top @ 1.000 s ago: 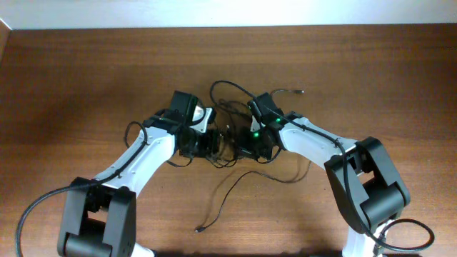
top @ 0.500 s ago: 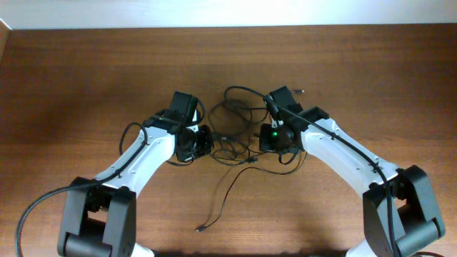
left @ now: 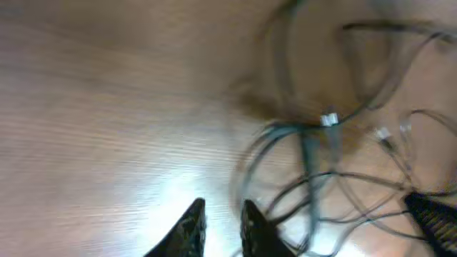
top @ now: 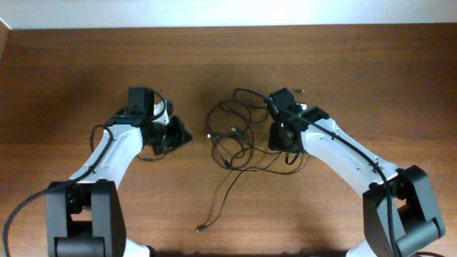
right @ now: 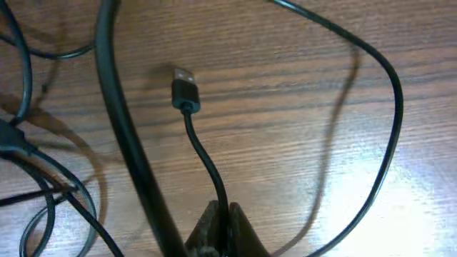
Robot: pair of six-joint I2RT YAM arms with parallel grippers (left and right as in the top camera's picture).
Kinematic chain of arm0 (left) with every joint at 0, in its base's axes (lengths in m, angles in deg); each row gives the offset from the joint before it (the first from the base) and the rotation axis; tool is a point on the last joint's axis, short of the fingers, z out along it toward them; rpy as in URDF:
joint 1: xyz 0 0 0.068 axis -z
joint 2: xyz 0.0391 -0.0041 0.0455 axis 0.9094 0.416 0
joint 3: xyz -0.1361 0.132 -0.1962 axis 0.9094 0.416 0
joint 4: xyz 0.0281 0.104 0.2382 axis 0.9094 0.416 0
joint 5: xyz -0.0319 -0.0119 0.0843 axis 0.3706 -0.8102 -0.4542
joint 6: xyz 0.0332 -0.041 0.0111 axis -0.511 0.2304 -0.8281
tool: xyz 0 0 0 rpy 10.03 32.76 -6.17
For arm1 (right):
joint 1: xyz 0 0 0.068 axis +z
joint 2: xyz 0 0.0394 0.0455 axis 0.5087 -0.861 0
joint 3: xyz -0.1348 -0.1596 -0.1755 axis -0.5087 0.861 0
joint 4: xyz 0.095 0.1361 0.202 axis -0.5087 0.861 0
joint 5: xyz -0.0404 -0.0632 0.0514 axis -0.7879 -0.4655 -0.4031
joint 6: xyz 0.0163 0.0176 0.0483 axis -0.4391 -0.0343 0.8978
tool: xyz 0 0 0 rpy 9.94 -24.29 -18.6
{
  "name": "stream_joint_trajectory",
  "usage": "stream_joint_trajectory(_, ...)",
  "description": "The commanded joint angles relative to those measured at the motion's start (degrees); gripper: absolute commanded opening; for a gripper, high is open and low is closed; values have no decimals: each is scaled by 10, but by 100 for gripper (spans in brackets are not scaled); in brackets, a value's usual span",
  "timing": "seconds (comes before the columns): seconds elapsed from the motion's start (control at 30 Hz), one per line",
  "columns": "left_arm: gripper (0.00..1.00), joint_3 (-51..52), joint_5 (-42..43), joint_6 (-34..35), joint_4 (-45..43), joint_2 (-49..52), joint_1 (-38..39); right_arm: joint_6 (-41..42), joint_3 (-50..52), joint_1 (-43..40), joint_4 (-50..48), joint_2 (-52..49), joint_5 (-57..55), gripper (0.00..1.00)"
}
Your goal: Untangle cables
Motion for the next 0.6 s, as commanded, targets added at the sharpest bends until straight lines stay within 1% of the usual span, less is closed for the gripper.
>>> stream_joint_trajectory(0.0,27,2,-98,-44,41,-3,-5,3,2,-3,-2,7,-8,19)
stream_joint_trajectory(0.03,31,2,-99,-43,48,-3,-4,3,2,-3,-9,7,10,38)
stream_joint_trajectory(0.07,34,2,-99,-43,50,-3,-4,1,2,-3,-15,7,29,47)
stream_joint_trajectory(0.1,44,2,-99,-43,50,-3,-4,-36,2,-3,-33,7,75,78)
stream_joint_trajectory(0.13,54,2,-99,-43,50,-3,-4,-73,0,-3,-44,7,107,87)
stream_joint_trajectory(0.17,66,2,-99,-44,51,-3,-4,-96,-7,-3,-44,8,131,88)
stream_joint_trajectory(0.2,80,2,-99,-47,51,-3,-4,-105,-22,-6,-30,18,150,88)
stream_joint_trajectory(0.23,89,2,-99,-61,52,-3,-4,-104,-31,-11,-17,32,151,88)
stream_joint_trajectory(0.27,95,2,-99,-85,52,-3,-1,-103,-36,-26,-7,61,151,92)
stream_joint_trajectory(0.3,97,2,-99,-98,52,-3,0,-103,-36,-41,2,77,146,98)
stream_joint_trajectory(0.33,100,2,-99,-100,52,-3,2,-102,-36,-59,14,85,147,98)
stream_joint_trajectory(0.43,100,2,-99,-99,36,-3,15,-87,-24,-121,52,73,166,98)
stream_joint_trajectory(0.5,100,2,-101,-99,22,-3,25,-88,-3,-130,44,64,217,99)
stream_joint_trajectory(0.57,99,2,-101,-99,11,-3,28,-87,20,-125,16,54,284,98)
